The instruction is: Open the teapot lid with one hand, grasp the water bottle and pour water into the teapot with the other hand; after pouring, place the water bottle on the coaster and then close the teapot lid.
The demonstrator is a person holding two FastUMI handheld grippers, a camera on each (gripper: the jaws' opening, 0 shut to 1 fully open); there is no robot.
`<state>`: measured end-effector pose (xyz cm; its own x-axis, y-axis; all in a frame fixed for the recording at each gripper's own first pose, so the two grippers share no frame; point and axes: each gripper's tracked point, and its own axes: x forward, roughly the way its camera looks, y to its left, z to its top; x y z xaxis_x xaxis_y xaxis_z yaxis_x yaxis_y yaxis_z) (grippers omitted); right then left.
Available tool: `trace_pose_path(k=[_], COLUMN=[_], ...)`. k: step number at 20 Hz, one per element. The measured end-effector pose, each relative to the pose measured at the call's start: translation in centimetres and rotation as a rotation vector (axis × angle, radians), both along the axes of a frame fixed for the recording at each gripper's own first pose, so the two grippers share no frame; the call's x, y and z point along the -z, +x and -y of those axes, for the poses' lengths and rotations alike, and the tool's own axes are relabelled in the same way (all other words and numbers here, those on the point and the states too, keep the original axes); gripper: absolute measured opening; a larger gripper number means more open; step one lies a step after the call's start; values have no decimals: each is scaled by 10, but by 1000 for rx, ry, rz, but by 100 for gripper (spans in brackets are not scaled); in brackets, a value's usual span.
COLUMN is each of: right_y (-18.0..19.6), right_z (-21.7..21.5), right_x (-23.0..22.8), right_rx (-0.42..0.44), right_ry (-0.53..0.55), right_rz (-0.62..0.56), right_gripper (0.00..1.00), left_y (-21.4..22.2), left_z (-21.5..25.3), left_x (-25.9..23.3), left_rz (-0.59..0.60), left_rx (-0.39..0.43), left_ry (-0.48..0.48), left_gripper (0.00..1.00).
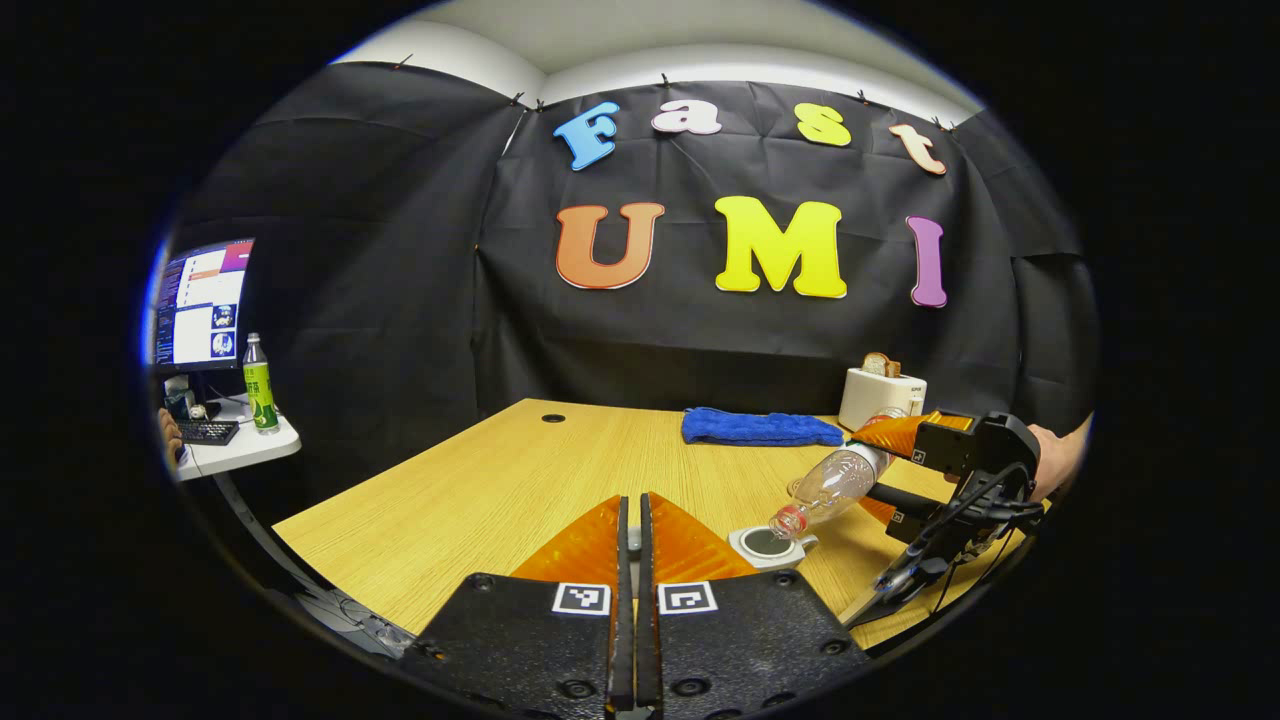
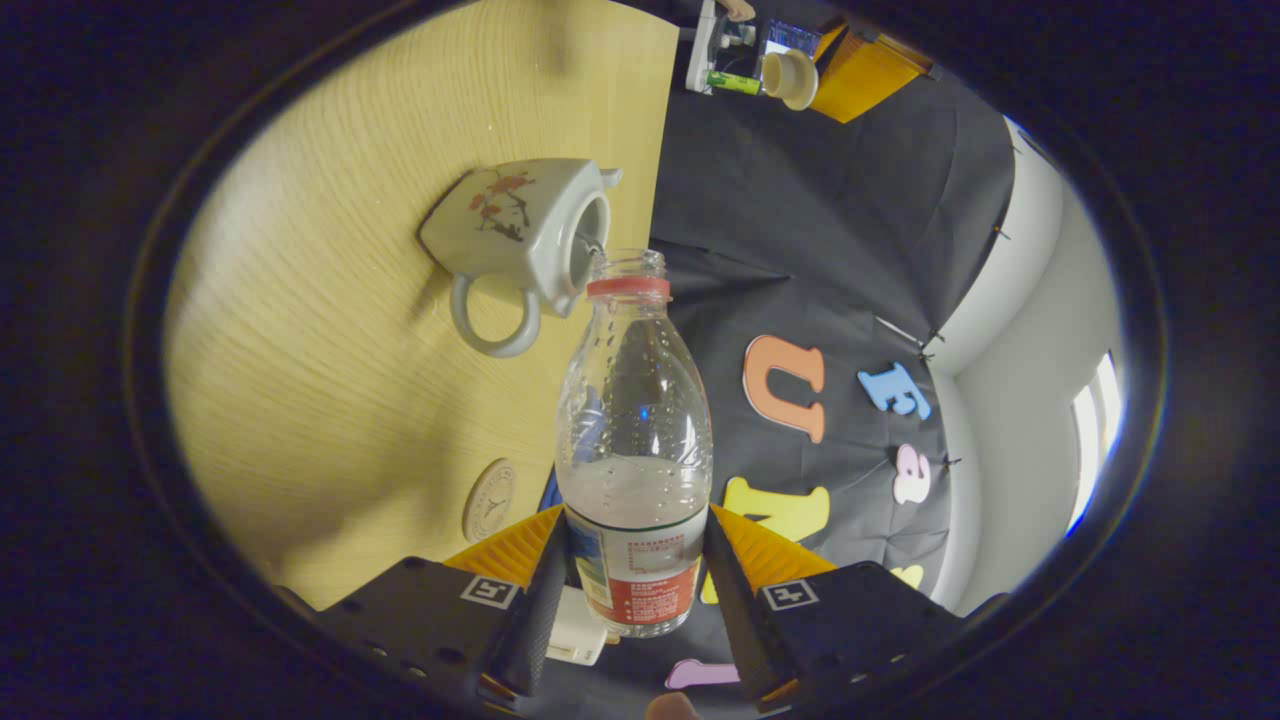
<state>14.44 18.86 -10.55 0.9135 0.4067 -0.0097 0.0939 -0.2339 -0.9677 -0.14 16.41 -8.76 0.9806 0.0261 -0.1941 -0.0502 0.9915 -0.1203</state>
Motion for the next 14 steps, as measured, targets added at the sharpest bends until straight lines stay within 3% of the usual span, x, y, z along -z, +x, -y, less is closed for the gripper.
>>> trace_pose_path(k=[14], right_y=[-2], right_z=[-13], right_x=[-25], right_rx=[-54], right_ry=[-159], right_rz=[155], right_gripper=[72], left_y=[-5], left_z=[-3], left_x=[-7], left_rz=[9], left_rx=[0], left_ry=[4], left_gripper=[4])
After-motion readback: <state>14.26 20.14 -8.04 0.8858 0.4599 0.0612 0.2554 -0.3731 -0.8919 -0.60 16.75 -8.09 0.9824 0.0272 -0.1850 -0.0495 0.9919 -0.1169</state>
